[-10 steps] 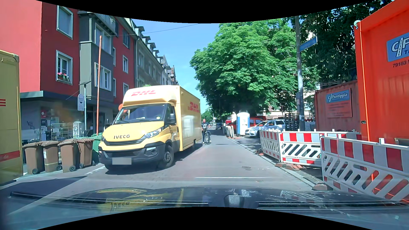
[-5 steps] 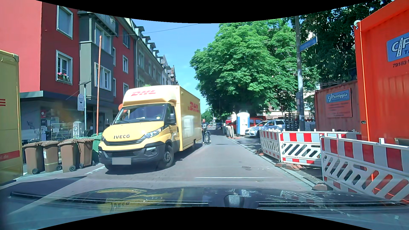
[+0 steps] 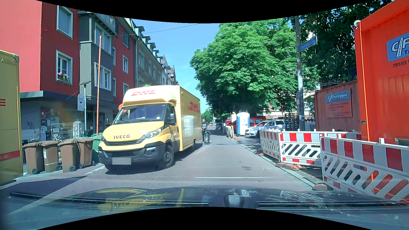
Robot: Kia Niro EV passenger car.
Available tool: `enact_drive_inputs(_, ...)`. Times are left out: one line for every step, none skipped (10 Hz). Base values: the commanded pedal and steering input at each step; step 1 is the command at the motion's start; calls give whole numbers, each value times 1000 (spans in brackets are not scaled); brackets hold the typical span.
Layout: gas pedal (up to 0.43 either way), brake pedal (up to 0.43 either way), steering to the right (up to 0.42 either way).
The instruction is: Follow the waypoints while adhering to traffic rules and regulations
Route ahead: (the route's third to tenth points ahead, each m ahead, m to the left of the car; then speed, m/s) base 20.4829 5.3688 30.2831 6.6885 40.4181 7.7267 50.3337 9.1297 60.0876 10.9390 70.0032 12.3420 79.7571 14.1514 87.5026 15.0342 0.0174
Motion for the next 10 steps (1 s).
enact_drive_inputs(0,226,302)
enact_drive_inputs(0,232,302)
enact_drive_inputs(0,232,303)
enact_drive_inputs(0,232,304)
enact_drive_inputs(0,213,303)
enact_drive_inputs(0,0,302)
enact_drive_inputs(0,12,300)
enact_drive_inputs(0,18,299)
enact_drive_inputs(0,43,300)
enact_drive_inputs(0,85,303)
